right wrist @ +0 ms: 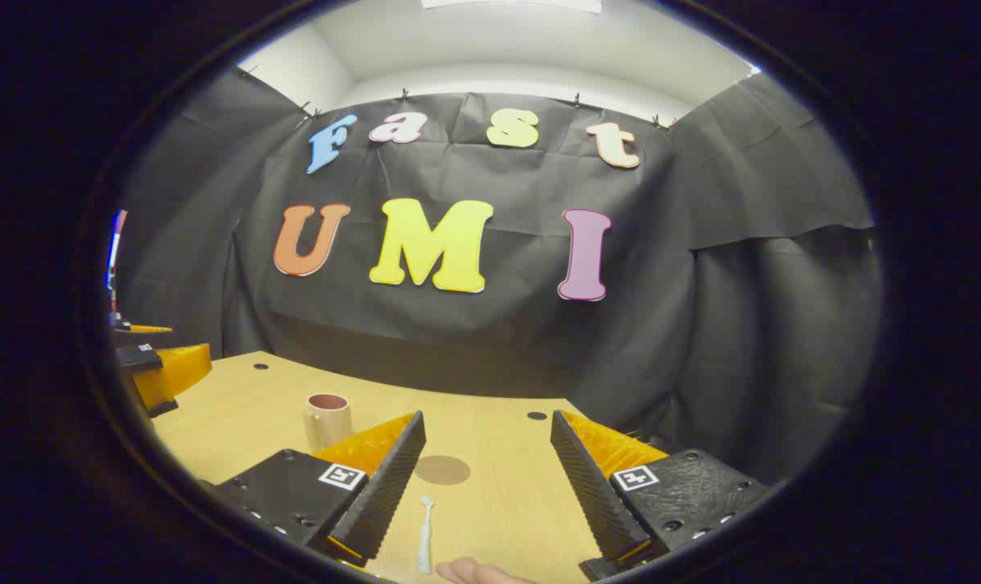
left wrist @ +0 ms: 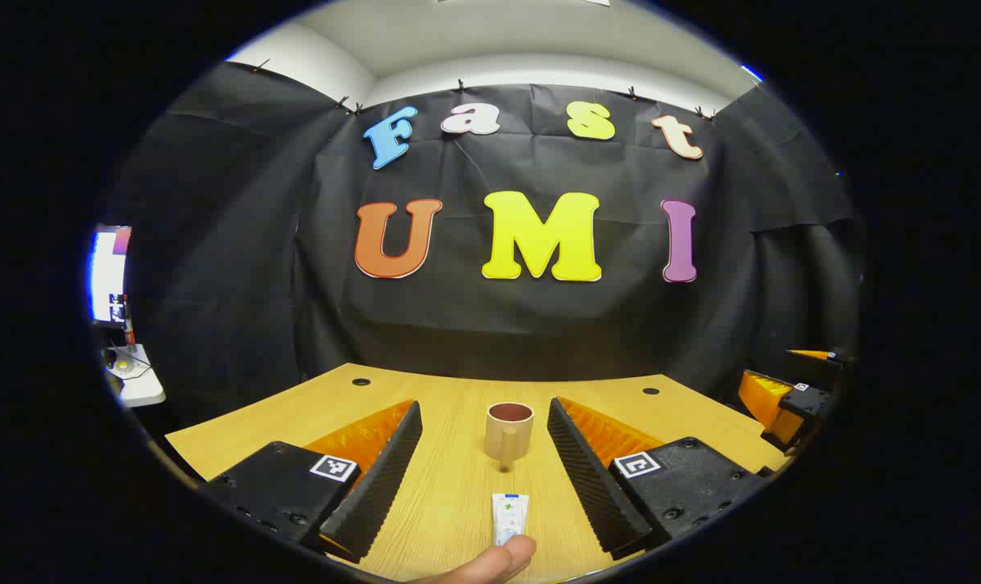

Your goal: Put the toothbrush and toothpaste on the desktop into the cup, then pick up the cup and place it on the coaster on the desktop.

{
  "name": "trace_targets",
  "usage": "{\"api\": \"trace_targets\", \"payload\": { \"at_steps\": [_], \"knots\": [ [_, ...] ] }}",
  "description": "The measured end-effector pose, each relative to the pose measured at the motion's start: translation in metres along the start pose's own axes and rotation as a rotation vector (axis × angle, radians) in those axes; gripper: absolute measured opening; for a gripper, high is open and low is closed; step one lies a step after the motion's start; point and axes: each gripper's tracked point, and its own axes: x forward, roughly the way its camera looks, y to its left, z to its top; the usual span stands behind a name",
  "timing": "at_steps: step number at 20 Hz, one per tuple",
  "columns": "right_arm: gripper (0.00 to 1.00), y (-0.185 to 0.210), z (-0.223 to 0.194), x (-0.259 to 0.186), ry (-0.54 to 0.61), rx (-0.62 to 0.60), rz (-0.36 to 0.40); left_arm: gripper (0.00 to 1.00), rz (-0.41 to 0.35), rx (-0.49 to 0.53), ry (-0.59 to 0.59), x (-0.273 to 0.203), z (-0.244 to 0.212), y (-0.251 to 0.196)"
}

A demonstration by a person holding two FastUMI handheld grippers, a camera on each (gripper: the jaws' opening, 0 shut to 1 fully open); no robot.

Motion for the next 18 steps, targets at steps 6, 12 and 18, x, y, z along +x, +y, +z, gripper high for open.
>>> {"api": "trace_targets", "payload": {
  "at_steps": [6, 12, 18],
  "knots": [
    [0.95, -0.011, -0.001, -0.002, -0.004, 0.014, -0.018, 0.98, 0.022, -0.032, 0.042, 0.010, -0.011, 0.014],
    [0.96, -0.015, -0.010, -0.002, 0.017, 0.005, -0.025, 0.99, 0.017, 0.016, 0.024, 0.010, -0.008, 0.009],
    [0.95, -0.019, -0.014, 0.000, 0.014, 0.032, -0.040, 0.99, 0.033, 0.044, 0.082, 0.020, -0.028, 0.011]
  ]
}}
